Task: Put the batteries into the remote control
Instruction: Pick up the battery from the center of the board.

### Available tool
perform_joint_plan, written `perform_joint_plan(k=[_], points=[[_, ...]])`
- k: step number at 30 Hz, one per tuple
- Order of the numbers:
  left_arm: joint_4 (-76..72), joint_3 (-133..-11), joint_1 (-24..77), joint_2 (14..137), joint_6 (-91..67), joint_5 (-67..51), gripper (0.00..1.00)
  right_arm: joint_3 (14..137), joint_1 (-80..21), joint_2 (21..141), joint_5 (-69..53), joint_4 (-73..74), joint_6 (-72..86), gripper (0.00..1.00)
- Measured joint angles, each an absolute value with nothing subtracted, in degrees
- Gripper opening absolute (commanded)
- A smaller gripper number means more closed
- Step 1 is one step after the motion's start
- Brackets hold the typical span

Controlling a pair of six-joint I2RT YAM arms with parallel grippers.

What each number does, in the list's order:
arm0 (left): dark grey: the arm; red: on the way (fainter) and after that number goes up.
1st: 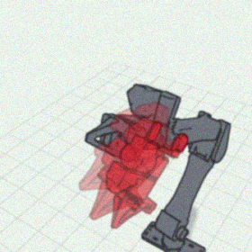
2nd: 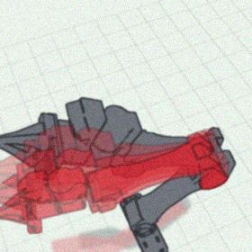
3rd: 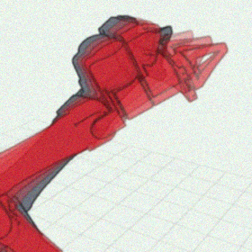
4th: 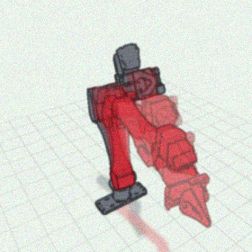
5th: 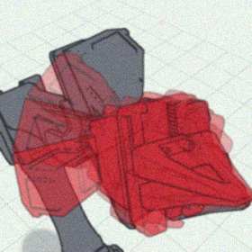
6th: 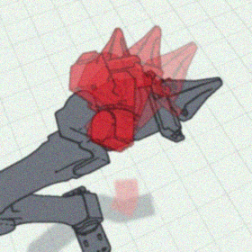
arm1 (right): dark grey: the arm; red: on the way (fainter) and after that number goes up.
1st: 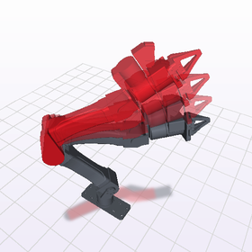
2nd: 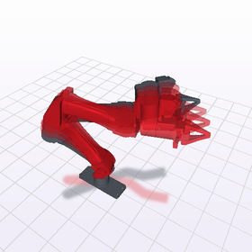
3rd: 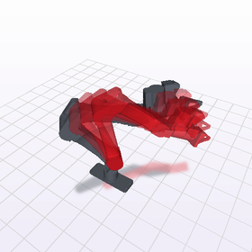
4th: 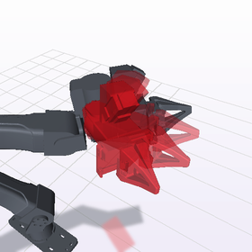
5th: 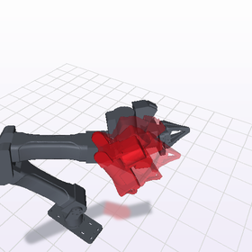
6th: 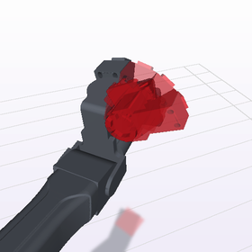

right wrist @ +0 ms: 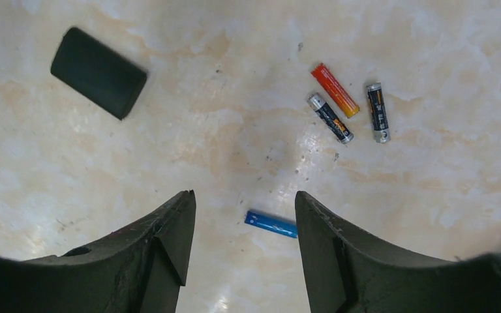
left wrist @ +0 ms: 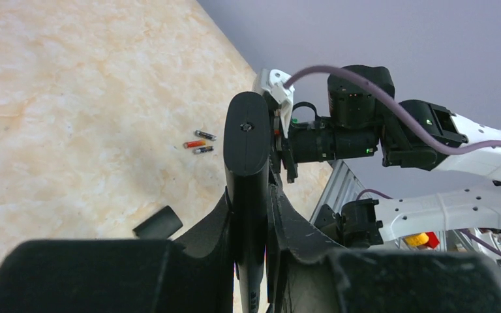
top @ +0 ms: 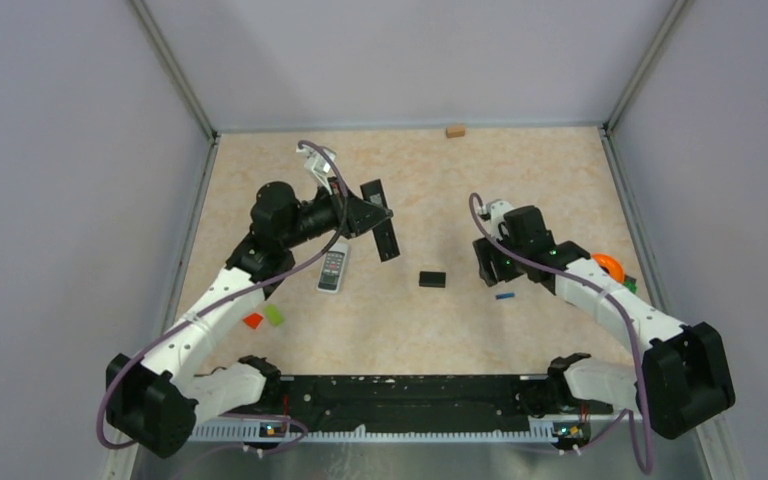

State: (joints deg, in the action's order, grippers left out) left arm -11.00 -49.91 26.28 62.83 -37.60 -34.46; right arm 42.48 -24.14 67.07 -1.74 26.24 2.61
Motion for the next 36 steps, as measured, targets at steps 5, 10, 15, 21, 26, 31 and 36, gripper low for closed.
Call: perform_joint_plan(k=[5,10,15,21,26,31,36], points=[[-8.2,-49.3,26.3,58.6,-36.2,-27.6,0.00,42.5,-24.1,67.7,-2.6,29.9,-10.3,0.58],[-6.5,-49.0,26.2,54.7,-35.3,-19.8,0.00,42.4,-24.1,70.1,-4.5,33.8,-18.3,0.58],[-4.6,-49.0,26.1,54.2,-34.1,-16.2,0.00,42.4,-25.0,70.9,-3.1,34.4,-22.6,0.57],[-3.3,-49.0,26.0,54.2,-33.5,-14.6,0.00,42.4,-25.8,75.0,-1.4,35.4,-25.1,0.50],[-2.5,-49.0,25.9,54.2,-33.0,-14.0,0.00,42.3,-25.8,75.5,-1.3,35.7,-25.8,0.46],[-2.5,-49.0,25.9,54.2,-32.9,-13.8,0.00,42.0,-25.8,77.1,-0.7,35.3,-26.2,0.44],[-2.5,-49.0,25.9,54.3,-32.9,-13.8,0.00,40.5,-25.8,78.3,0.4,35.1,-26.9,0.41]])
